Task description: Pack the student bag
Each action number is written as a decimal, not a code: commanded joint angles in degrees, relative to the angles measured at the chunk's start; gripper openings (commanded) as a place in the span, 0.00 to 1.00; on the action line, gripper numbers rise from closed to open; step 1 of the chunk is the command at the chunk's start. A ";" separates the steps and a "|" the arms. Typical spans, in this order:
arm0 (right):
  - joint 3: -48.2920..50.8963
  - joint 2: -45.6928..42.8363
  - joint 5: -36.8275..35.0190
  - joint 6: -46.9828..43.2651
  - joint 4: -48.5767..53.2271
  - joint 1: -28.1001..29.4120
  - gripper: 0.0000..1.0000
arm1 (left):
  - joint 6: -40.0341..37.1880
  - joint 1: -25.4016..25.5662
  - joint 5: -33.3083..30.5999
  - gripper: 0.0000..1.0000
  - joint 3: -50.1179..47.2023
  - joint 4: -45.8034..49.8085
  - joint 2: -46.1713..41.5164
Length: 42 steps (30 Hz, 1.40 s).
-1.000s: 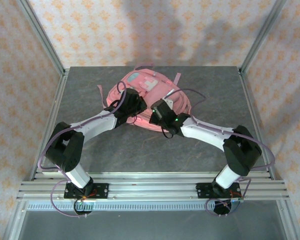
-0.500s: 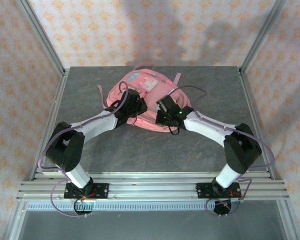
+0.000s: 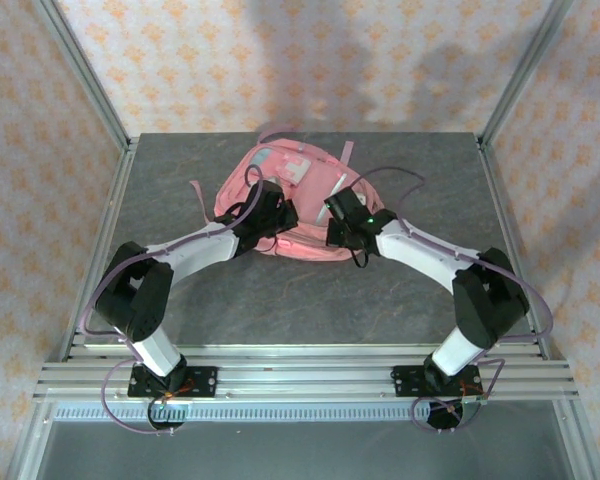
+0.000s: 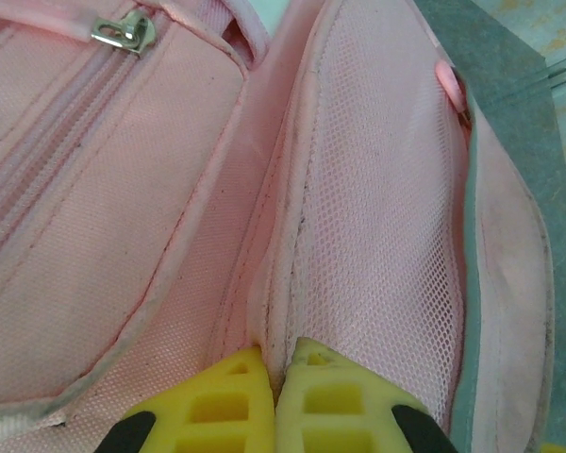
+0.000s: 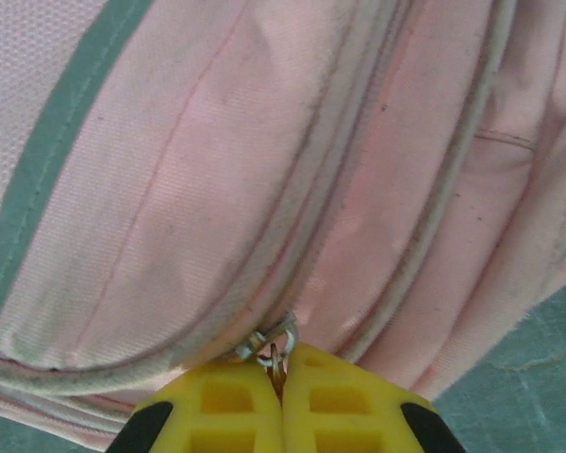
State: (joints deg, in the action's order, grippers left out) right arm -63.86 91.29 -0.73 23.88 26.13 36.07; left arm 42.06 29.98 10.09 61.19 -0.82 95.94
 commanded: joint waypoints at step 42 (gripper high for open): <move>2.72 3.15 12.57 3.94 -18.26 11.46 0.00 | 1.71 3.51 -3.04 0.31 -8.77 -3.83 -6.19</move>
State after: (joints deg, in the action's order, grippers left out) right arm -61.08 94.39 11.81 27.20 10.26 47.57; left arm 42.70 33.19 7.97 51.92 -2.02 87.88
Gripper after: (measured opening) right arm 0.044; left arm 0.324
